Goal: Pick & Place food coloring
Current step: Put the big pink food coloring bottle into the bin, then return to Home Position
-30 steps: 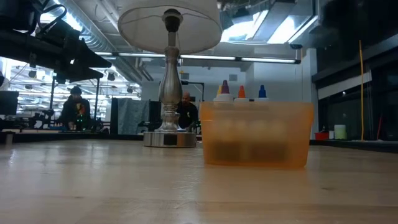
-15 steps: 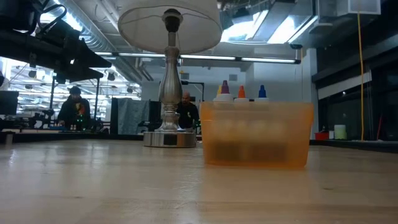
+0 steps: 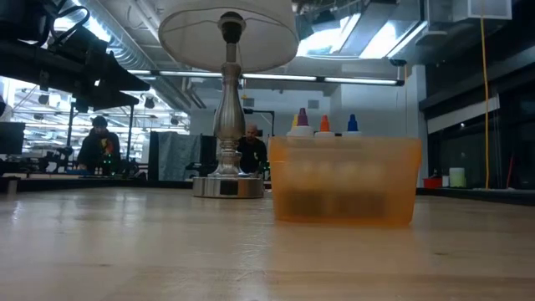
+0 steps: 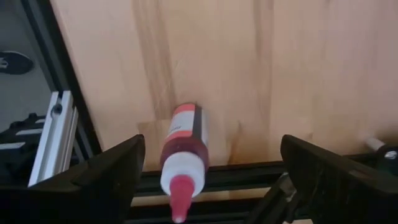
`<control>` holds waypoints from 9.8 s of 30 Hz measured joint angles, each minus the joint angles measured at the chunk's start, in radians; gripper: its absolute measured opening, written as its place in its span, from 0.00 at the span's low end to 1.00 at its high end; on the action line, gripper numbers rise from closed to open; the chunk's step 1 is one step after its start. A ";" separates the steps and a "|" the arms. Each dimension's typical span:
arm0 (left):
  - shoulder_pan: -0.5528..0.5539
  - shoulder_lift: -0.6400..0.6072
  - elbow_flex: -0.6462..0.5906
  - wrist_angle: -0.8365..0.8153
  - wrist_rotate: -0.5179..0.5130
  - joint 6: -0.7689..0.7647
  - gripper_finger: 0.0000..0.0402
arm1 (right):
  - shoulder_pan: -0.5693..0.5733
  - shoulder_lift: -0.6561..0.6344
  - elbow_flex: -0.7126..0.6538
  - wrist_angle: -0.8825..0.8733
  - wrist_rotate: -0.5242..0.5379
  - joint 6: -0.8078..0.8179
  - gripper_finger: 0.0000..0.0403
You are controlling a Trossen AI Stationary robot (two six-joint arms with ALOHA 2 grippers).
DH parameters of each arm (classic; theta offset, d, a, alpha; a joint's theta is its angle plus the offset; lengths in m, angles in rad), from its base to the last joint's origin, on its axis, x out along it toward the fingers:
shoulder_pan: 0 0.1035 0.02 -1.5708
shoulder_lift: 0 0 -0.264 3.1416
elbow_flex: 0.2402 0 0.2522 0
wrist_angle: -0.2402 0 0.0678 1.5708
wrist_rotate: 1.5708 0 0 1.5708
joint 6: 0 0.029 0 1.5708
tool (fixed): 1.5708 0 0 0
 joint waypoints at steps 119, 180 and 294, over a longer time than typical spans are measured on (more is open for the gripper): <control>0.000 0.000 0.000 0.000 0.000 0.000 0.80 | -0.872 0.477 0.749 -0.282 0.022 -0.685 0.28; 0.000 0.000 0.000 0.000 0.000 0.000 0.80 | -0.669 0.339 0.578 0.052 0.157 -0.713 0.65; 0.000 0.000 0.000 0.000 0.000 0.000 0.80 | -1.692 -1.249 -1.136 1.218 0.334 -0.950 0.91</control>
